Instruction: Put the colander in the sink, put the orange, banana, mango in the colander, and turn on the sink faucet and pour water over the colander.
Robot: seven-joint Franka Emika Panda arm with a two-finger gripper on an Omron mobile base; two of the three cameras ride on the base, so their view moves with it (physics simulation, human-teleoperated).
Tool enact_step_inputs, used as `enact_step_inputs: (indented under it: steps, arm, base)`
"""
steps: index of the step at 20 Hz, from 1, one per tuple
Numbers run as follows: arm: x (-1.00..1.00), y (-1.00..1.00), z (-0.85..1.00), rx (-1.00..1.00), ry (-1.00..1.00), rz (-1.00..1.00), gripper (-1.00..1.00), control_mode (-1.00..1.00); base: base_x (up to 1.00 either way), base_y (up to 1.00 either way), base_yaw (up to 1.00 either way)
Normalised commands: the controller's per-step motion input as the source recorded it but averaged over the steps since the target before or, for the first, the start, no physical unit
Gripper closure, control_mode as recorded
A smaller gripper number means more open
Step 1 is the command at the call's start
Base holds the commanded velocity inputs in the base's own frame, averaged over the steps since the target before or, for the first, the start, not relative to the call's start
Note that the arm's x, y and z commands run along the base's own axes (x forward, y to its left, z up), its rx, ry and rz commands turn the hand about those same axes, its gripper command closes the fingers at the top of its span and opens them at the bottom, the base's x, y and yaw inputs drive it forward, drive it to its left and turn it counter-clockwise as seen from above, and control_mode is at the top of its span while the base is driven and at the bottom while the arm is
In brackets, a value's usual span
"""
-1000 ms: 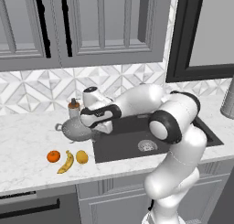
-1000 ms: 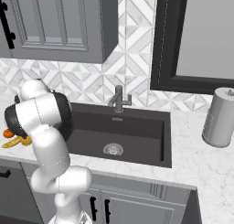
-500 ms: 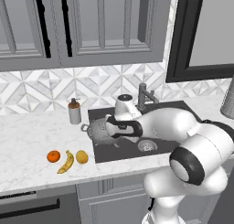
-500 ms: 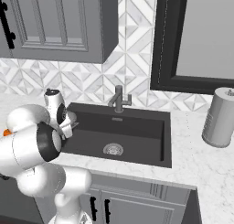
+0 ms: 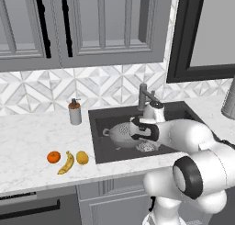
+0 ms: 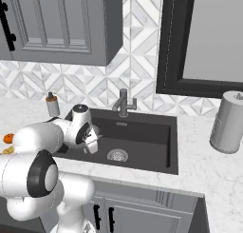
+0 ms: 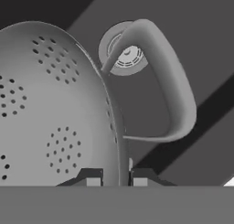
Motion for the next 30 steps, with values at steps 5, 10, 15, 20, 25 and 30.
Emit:
enact_step_inputs:
  steps: [5,10,15,20,25,30]
  arm:
    - [0.45,-0.75,0.0,0.02,0.0,0.05,1.0,-1.0]
    - [0.21,-0.68,0.0,0.05,-0.02,0.12,1.0,-1.0]
    - [0.05,-0.67,0.0,0.05,-0.05,0.15,1.0,-1.0]
    - [0.12,-0.73,0.0,0.06,-0.05,0.15,1.0,-1.0]
    - [0.19,-0.63,-0.06,0.09,-0.01,0.14,1.0,-1.0]
    - [0.21,-0.36,-0.14,0.14,0.0,0.14,1.0,-1.0]
  base:
    - [0.0,0.0,0.0]
    - [0.0,0.0,0.0]
    - [0.0,0.0,0.0]
    - [0.0,0.0,0.0]
    - [0.0,0.0,0.0]
    - [0.0,0.0,0.0]
